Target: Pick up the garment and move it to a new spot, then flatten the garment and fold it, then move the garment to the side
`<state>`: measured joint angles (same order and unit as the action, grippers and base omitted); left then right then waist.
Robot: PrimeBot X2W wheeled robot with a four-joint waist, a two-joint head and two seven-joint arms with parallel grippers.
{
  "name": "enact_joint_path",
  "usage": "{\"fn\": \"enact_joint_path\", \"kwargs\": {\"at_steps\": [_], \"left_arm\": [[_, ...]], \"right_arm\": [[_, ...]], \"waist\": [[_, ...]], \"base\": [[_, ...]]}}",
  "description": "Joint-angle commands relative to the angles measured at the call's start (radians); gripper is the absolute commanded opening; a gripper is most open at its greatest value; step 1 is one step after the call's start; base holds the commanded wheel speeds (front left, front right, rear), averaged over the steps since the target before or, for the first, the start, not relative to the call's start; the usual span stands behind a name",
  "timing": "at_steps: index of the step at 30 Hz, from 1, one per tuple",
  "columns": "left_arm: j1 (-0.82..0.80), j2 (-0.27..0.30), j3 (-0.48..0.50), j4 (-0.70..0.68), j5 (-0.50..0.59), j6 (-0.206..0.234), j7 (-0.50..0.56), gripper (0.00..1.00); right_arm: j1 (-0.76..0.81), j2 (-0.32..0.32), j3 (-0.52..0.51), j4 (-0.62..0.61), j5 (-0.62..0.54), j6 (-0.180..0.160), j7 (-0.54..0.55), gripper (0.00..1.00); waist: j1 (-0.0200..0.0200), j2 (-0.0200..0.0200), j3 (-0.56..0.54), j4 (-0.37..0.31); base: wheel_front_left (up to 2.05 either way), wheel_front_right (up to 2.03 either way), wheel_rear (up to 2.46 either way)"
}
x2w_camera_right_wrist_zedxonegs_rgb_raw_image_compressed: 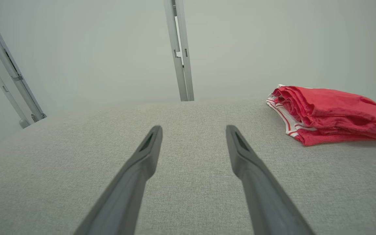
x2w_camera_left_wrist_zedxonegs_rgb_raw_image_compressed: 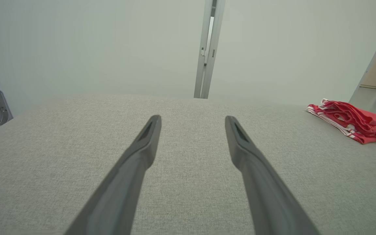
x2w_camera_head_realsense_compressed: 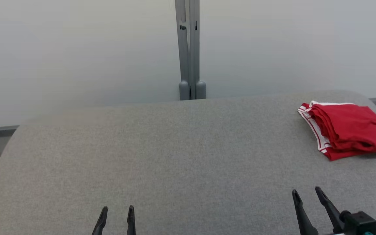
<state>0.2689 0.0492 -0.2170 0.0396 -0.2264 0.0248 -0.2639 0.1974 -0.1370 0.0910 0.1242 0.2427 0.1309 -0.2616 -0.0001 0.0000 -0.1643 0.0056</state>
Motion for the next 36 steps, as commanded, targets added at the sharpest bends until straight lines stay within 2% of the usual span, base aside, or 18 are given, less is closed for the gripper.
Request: {"fn": "enact_joint_path", "kwargs": {"at_steps": [1,11,25,26,30,36], "left_arm": [[0.033,0.003,0.011,-0.005,0.007,-0.009,0.000,1.00],[0.093,0.003,0.034,0.008,0.048,-0.078,0.000,1.00],[0.094,0.003,0.034,0.009,0.040,-0.070,0.000,1.00],[0.090,0.000,0.032,0.008,0.043,-0.076,0.000,0.00],[0.090,0.000,0.029,0.035,0.029,-0.077,0.002,0.00],[0.052,0.005,0.049,0.044,-0.097,-0.081,0.028,0.00]], "right_arm": [[0.036,0.005,-0.006,-0.011,-0.003,0.000,-0.004,1.00],[0.110,0.010,-0.018,-0.034,-0.005,0.000,-0.004,1.00],[0.113,0.015,-0.014,-0.032,-0.005,0.000,-0.004,1.00],[0.105,0.015,-0.014,-0.031,-0.001,0.000,0.000,0.00],[0.105,0.023,-0.016,-0.003,0.013,0.000,0.005,0.00],[0.068,0.028,-0.033,0.008,0.126,0.000,0.038,0.00]], "waist": [[0.0001,0.0000,-0.072,0.023],[0.0001,0.0000,-0.103,0.059],[0.0001,0.0000,-0.104,0.052],[0.0001,0.0000,-0.104,0.052],[0.0001,0.0000,-0.103,0.052],[0.0001,0.0000,-0.089,0.049]], "base": [[0.00,0.00,0.00],[0.00,0.00,0.00],[0.00,0.00,0.00],[0.00,0.00,0.00],[0.00,0.00,0.00],[0.00,0.00,0.00]]}}
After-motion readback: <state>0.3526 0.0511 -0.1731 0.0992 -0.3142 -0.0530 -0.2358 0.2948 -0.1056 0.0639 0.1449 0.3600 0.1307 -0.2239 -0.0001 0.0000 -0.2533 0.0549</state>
